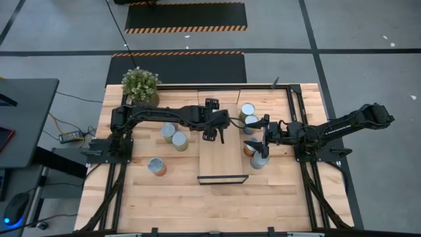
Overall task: Pick and place cans onto a shelf
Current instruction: Put the canned corn on the shelf, then put the top canned oranges on the shelf
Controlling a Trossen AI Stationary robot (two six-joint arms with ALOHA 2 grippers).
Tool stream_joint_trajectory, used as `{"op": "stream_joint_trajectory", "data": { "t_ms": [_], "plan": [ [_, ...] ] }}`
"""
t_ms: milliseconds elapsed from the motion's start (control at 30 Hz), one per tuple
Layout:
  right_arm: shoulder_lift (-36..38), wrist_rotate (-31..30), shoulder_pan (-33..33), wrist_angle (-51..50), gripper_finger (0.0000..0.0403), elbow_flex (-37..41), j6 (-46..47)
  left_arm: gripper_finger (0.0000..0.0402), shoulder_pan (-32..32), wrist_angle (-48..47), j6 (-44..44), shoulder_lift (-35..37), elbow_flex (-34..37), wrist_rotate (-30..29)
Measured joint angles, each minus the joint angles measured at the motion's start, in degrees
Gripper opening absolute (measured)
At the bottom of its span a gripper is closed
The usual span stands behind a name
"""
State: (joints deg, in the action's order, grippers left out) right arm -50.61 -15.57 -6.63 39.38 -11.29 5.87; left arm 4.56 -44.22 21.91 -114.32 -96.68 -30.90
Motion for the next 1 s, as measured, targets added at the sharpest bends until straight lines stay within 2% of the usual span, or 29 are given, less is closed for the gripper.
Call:
{"op": "stream_joint_trajectory", "data": {
  "t_ms": [333, 433, 733, 900, 1000],
  "plan": [
    [0.0, 0.0, 0.0, 0.0, 0.0373, 0.0, 0.0, 0.0396, 0.6, -1.4, -1.1, 0.0, 1.6, -9.9],
    [0.0, 0.0, 0.0, 0.0, 0.0373, 0.0, 0.0, 0.0396, 1.6, -2.3, -1.8, 0.0, 1.6, -10.9],
    [0.0, 0.2, 0.0, -0.1, 0.0373, 0.0, 0.0, 0.0396, 0.9, -3.7, -1.3, 2.3, 1.6, -3.7],
    [0.0, 0.2, 0.0, -0.6, 0.0373, 0.0, 0.2, 0.0395, 0.9, -4.4, -7.8, 5.9, 1.5, 4.0],
    [0.0, 0.2, -0.2, -1.3, 0.0373, 0.0, 0.6, 0.0395, 1.0, -4.2, -11.7, 7.9, 2.8, 6.0]
  ]
}}
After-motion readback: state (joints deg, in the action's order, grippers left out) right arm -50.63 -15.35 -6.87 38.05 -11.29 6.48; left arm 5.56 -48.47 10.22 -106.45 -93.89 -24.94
